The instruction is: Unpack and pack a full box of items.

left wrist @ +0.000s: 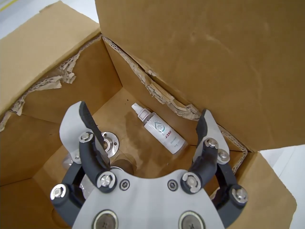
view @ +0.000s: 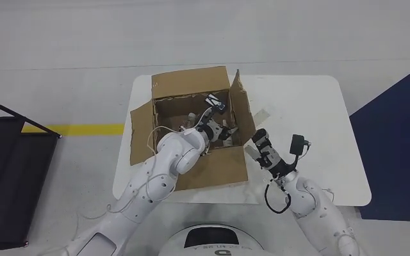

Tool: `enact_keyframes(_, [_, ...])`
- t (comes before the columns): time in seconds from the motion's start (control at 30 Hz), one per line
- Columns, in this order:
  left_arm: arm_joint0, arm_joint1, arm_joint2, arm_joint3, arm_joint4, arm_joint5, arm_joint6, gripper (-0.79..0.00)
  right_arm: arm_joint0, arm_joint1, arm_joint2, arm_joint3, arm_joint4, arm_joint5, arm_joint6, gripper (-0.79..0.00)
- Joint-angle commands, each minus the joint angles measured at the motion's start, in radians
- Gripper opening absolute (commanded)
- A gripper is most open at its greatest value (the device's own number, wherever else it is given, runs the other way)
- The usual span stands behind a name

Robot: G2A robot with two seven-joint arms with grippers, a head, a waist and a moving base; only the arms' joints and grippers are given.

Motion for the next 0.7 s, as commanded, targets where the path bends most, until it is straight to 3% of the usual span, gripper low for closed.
enact_keyframes(0.0, [0.004,0.001,-0.001,-0.003,0.004,-0.004,0.001,0.000,0.021,-0.004,-0.004,0.006,0.046,0.061,0.040,0.000])
enact_keyframes(0.23, [0.012,0.004,-0.023,-0.015,0.009,-0.010,0.007,0.000,0.062,-0.012,-0.008,0.017,0.125,0.172,0.132,0.000])
enact_keyframes(0.33, [0.019,0.008,-0.046,-0.040,0.004,-0.016,0.006,0.000,0.042,-0.015,-0.001,0.023,0.138,0.167,0.110,-0.095])
enact_keyframes(0.43, [0.038,0.017,-0.082,-0.083,0.000,-0.042,-0.002,0.000,0.018,-0.017,0.004,0.040,0.148,0.146,0.080,-0.065])
enact_keyframes(0.67, [0.116,0.045,-0.186,-0.189,-0.003,-0.133,-0.013,0.000,0.036,-0.027,0.007,0.101,0.214,0.177,0.077,-0.083])
